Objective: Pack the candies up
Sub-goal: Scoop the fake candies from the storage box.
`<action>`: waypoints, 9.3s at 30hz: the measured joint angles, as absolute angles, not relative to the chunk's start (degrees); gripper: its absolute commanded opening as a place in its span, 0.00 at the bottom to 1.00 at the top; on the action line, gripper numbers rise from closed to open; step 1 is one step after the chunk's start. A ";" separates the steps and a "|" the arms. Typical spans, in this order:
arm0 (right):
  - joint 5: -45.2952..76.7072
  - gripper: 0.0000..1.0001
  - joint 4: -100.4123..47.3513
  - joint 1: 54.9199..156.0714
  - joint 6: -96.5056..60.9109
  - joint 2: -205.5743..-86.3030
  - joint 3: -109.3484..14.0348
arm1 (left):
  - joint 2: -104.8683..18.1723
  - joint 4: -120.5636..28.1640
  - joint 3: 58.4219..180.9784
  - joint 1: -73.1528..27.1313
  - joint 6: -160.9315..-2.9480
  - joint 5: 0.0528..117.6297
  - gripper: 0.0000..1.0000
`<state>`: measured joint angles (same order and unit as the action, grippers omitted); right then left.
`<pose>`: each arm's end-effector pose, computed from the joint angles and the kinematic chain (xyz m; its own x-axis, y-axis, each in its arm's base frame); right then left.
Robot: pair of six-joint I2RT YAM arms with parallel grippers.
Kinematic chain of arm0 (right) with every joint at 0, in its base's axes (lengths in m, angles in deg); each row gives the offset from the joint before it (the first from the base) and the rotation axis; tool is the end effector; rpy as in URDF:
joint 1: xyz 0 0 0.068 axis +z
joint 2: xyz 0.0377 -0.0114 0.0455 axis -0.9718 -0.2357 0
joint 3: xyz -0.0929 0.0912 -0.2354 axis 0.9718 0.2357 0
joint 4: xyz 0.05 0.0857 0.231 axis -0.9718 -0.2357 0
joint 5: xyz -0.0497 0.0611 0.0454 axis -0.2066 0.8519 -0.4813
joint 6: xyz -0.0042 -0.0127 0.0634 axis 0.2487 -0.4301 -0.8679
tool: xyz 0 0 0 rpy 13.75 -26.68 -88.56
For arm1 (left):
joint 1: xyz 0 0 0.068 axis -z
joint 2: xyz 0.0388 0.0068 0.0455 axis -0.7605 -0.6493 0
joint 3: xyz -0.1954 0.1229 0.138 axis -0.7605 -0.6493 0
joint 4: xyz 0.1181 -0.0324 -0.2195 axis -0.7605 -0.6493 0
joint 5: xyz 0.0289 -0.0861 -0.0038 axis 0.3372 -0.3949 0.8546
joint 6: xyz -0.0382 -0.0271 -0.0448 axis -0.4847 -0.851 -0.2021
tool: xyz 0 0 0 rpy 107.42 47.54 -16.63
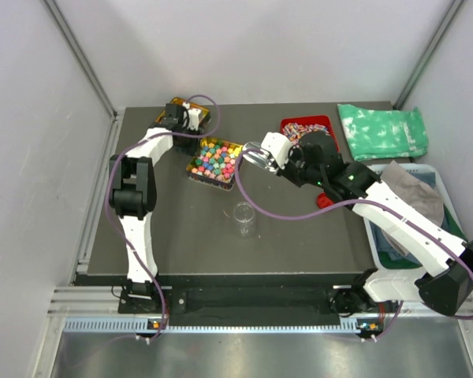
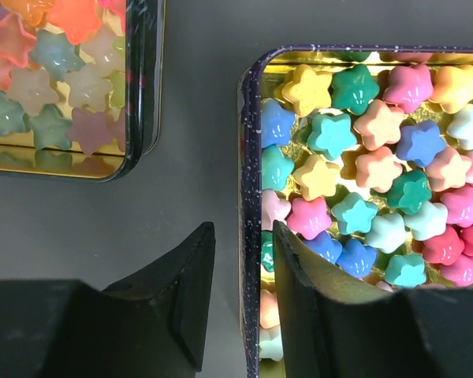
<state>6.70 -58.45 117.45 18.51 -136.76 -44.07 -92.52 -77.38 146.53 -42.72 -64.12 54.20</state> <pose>0.2107 0.1822 0.3546 -0.0352 -0.6838 -0.7288 -0.7574 0.4941 -0.4269 0.4714 -0.0676 0.1800 -0.7787 0.1994 -0.5948 0.3301 0.9365 -0.1182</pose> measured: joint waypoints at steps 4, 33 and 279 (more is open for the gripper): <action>6.85 0.00 -58.49 117.45 18.49 -136.76 -44.07 | -92.91 -77.38 147.41 -42.44 -63.95 55.20 0.36; 4.38 0.00 -61.49 119.26 24.09 -140.60 -49.47 | -95.99 -78.43 150.73 -38.57 -59.33 61.41 0.00; -8.27 0.00 -55.15 121.43 22.36 -178.59 -60.05 | -93.02 -77.80 154.14 -24.76 -61.72 66.70 0.00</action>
